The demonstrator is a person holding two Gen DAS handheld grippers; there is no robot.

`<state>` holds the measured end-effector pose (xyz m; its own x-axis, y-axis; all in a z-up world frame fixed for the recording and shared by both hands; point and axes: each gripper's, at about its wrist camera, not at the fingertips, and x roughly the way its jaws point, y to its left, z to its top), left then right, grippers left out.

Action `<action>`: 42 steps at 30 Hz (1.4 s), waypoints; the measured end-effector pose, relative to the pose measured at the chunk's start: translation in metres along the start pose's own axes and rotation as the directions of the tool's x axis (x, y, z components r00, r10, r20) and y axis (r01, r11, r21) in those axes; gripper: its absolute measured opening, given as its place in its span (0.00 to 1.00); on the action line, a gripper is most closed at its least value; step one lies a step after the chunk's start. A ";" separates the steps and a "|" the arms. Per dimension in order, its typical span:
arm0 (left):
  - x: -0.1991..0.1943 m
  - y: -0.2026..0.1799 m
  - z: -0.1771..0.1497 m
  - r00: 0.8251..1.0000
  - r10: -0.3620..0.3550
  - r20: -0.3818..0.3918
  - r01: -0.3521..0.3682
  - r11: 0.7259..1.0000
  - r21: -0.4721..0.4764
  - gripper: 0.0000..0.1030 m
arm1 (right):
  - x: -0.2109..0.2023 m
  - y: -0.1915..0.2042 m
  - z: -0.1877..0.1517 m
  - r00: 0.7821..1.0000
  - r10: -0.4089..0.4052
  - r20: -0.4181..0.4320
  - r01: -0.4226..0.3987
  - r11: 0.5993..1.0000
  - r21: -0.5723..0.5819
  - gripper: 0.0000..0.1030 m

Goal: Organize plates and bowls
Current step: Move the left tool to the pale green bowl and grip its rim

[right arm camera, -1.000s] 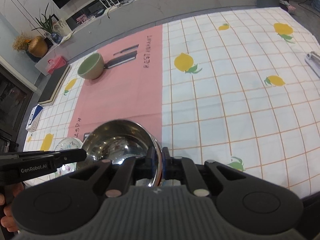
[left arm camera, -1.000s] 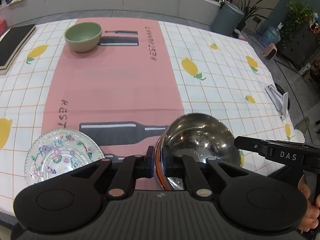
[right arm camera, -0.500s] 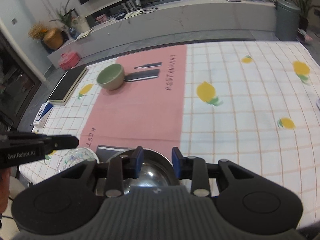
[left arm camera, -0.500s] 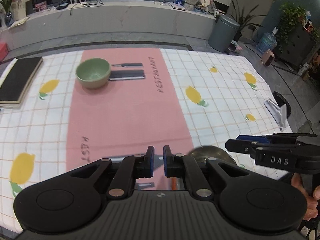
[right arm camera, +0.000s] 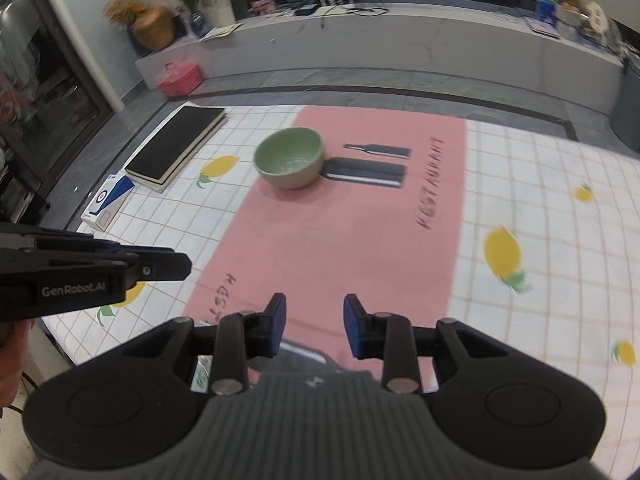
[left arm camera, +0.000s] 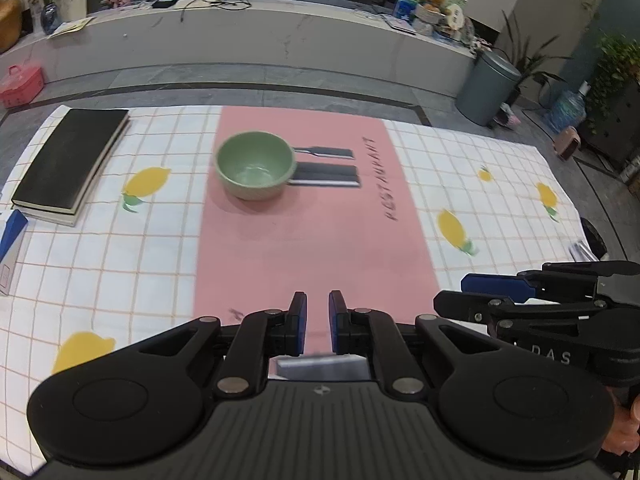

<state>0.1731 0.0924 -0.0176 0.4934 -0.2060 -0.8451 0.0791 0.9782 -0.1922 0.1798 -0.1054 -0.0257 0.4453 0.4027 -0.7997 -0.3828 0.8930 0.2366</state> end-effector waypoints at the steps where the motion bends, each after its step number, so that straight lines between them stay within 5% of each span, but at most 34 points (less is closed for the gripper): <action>1: 0.003 0.005 0.004 1.000 0.002 0.000 -0.002 1.000 -0.009 0.12 | 0.006 0.003 0.006 1.000 0.006 -0.005 -0.006 1.000 -0.009 0.30; 18: 0.081 0.082 0.083 0.999 0.013 0.052 -0.005 0.987 -0.158 0.32 | 0.113 -0.001 0.108 0.999 0.001 -0.042 0.000 1.000 0.025 0.31; 21: 0.097 0.091 0.093 0.998 0.017 0.053 -0.007 0.984 -0.176 0.36 | 0.133 -0.005 0.125 0.999 0.000 -0.040 0.002 0.999 0.052 0.42; 24: 0.115 0.099 0.100 0.999 0.017 0.052 -0.007 0.981 -0.196 0.39 | 0.153 -0.007 0.139 0.999 -0.013 -0.036 0.016 0.997 0.073 0.43; 32: 0.150 0.113 0.104 0.999 0.024 0.027 -0.017 0.971 -0.238 0.39 | 0.200 -0.014 0.152 0.997 -0.036 -0.074 0.044 0.993 0.111 0.42; 37: 0.162 0.115 0.105 1.000 0.026 0.010 -0.023 0.972 -0.235 0.38 | 0.221 -0.015 0.154 0.994 -0.026 -0.105 0.040 0.990 0.137 0.30; 42: 0.167 0.113 0.107 0.999 0.031 -0.011 -0.033 0.973 -0.227 0.22 | 0.234 -0.015 0.154 0.990 -0.018 -0.136 0.039 0.988 0.151 0.18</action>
<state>0.3571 0.1717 -0.1268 0.4864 -0.1755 -0.8559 -0.1355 0.9526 -0.2723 0.4145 0.0066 -0.1308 0.3376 0.3553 -0.8717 -0.2387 0.9281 0.2859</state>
